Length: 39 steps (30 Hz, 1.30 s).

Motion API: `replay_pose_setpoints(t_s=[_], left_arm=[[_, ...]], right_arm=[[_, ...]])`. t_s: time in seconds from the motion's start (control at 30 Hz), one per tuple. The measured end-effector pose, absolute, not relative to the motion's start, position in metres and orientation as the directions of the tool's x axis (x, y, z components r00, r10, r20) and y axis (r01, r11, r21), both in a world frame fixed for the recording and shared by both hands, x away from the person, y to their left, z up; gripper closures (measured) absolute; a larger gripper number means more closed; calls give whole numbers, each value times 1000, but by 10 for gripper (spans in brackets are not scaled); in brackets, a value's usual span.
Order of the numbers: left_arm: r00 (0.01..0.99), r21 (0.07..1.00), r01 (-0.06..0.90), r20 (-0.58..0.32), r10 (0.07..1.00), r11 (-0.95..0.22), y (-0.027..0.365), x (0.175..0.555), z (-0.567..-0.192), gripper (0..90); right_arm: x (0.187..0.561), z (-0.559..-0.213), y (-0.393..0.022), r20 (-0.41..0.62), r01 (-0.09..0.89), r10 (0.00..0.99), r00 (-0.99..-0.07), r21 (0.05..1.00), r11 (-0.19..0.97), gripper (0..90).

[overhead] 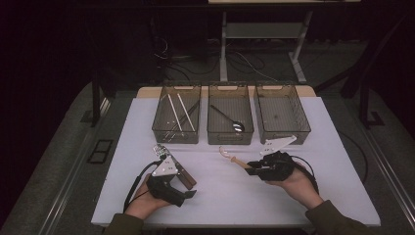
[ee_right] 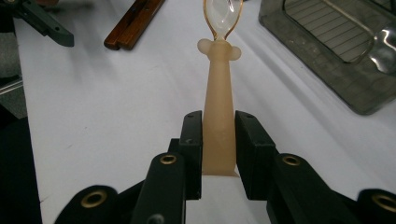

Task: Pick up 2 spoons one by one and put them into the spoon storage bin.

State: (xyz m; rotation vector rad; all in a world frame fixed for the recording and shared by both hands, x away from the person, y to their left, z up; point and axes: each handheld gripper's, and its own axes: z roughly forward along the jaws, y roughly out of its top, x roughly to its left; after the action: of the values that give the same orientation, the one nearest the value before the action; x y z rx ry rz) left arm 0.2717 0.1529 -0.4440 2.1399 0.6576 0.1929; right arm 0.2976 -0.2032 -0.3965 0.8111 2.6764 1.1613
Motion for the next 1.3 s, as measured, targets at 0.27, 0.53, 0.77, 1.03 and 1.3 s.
replay_pose_setpoints(t_s=[0.27,0.53,0.77,1.03,1.3], left_arm=[[849,784,386,-95,520,-487,153,272,-444,0],[849,783,385,-95,519,-488,153,272,-444,0],[849,784,387,-96,520,-486,153,272,-444,0],[848,784,389,-99,520,-484,153,272,-444,0],[847,784,390,-100,522,-483,153,272,-444,0]], right_arm=[[306,-390,-206,103,434,536,-838,721,540,736],[315,-386,-209,103,443,559,-823,732,518,736],[325,-384,-212,107,453,579,-808,740,497,735],[335,-383,-214,113,467,605,-788,750,469,735],[349,-377,-211,114,470,624,-773,763,444,735]])
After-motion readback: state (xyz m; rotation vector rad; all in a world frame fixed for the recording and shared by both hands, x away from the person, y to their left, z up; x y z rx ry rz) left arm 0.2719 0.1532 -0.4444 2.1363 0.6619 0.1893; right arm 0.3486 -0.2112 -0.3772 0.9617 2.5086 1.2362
